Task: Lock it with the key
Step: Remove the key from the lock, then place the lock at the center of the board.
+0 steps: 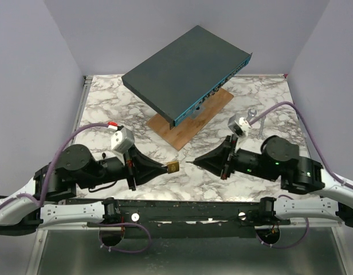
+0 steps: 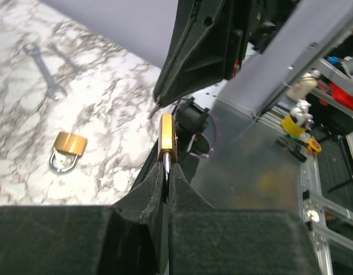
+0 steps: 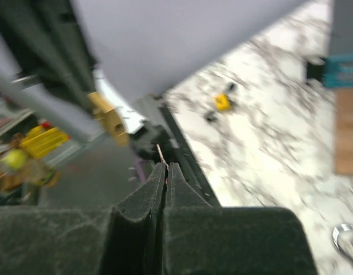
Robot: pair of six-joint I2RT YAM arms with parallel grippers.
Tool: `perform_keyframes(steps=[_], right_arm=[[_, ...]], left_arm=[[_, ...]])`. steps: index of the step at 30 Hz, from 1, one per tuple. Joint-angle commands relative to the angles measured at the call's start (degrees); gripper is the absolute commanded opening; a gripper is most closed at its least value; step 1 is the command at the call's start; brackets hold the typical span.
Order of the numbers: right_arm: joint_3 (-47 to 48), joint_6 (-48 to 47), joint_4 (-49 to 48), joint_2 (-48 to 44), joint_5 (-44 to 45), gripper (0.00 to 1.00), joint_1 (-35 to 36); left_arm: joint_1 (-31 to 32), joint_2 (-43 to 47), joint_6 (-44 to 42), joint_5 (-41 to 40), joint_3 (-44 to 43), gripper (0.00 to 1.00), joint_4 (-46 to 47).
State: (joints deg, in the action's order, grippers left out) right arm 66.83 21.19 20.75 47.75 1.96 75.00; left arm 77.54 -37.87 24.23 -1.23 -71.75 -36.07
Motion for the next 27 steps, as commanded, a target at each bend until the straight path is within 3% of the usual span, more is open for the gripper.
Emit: perform_keyframes(steps=[1, 4, 9, 18, 22, 27], right_arm=[[-2.27, 8.52, 9.81, 6.19, 22.44, 0.01, -0.02], [-4.56, 13.59, 11.94, 9.59, 27.17, 0.01, -0.9], [-12.7, 18.75, 6.87, 11.89, 21.07, 0.01, -8.14], [-27.95, 22.61, -17.64, 15.0, 7.31, 0.01, -19.97], [-33.72, 26.12, -31.9, 18.73, -1.43, 0.01, -26.7], [-33.49, 27.43, -40.95, 26.94, -6.21, 0.01, -28.97]], left_arm=[[-5.5, -2.41, 7.89, -2.52, 4.91, 0.0, -0.28], [-10.3, -2.5, 13.24, 0.4, 10.51, 0.0, 1.88], [-16.45, -2.11, 21.95, 3.78, 22.7, 0.0, 7.99], [-29.39, -7.14, 33.61, 11.29, 44.69, 0.0, 30.22], [-35.99, -13.81, 36.0, 14.5, 50.01, 0.0, 41.58], [-42.18, -23.04, 36.91, 14.45, 51.62, 0.0, 50.48]])
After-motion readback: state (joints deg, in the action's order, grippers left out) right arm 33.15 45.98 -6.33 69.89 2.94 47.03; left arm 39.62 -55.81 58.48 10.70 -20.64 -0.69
